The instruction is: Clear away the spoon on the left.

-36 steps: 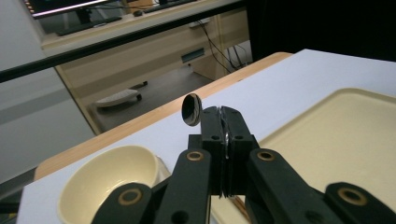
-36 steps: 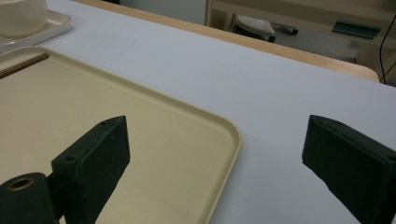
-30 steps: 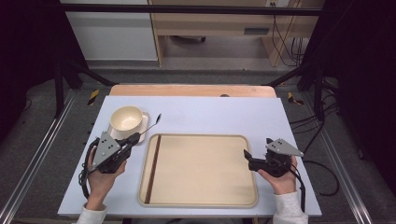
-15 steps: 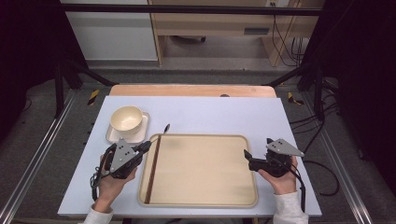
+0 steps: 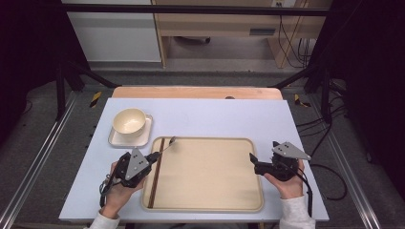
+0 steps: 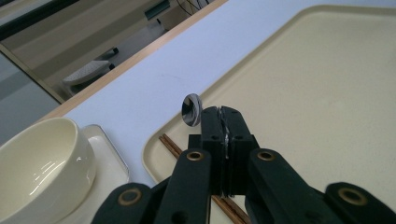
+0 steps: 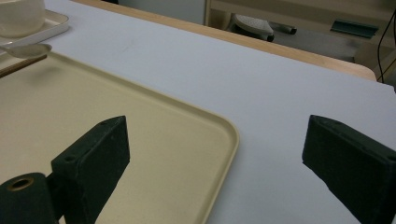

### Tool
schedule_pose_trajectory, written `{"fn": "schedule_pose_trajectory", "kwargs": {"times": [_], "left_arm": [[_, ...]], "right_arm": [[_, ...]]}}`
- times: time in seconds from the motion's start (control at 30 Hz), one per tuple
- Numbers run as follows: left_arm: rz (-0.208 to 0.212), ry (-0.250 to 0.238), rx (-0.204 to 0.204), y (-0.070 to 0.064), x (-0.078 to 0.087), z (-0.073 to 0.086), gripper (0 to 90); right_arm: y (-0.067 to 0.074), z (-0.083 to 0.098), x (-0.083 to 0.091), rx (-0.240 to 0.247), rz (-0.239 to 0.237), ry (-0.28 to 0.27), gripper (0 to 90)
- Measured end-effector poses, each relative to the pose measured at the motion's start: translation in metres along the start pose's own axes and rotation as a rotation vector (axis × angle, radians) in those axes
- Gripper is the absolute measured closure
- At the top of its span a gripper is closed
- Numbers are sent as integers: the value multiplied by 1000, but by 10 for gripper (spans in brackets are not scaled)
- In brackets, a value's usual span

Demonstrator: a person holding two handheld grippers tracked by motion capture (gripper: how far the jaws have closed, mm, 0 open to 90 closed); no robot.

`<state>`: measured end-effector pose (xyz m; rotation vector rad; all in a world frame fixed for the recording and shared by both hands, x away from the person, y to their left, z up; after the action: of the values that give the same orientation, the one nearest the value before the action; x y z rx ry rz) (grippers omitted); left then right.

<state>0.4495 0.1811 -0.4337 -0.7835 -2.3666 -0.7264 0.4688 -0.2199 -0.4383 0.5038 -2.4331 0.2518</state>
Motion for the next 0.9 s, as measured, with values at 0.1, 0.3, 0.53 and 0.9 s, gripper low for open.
{"fn": "schedule_pose_trajectory", "kwargs": {"times": [0.1,0.3,0.53,0.9], "left_arm": [[-10,22,-13,-2,-4,2,890],[-26,52,-31,-4,-9,6,890],[-40,57,-50,-8,-12,5,888],[-50,72,-82,-17,-15,4,880]], "right_arm": [[0,0,0,0,0,0,77],[0,0,0,0,-1,1,77],[0,0,-1,1,-2,2,77],[0,0,-1,2,-3,3,77]]}}
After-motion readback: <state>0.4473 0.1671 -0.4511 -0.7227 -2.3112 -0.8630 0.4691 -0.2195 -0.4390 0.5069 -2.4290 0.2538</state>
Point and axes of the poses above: each handheld gripper's, and its own axes: x roughly backward along the jaws, z roughly out of its underside, y roughly to its left, the point moved 4 cm from there along -x, roughly forward along the jaws, and after that the axes turned 13 degrees about y, right-handed, at the moved point
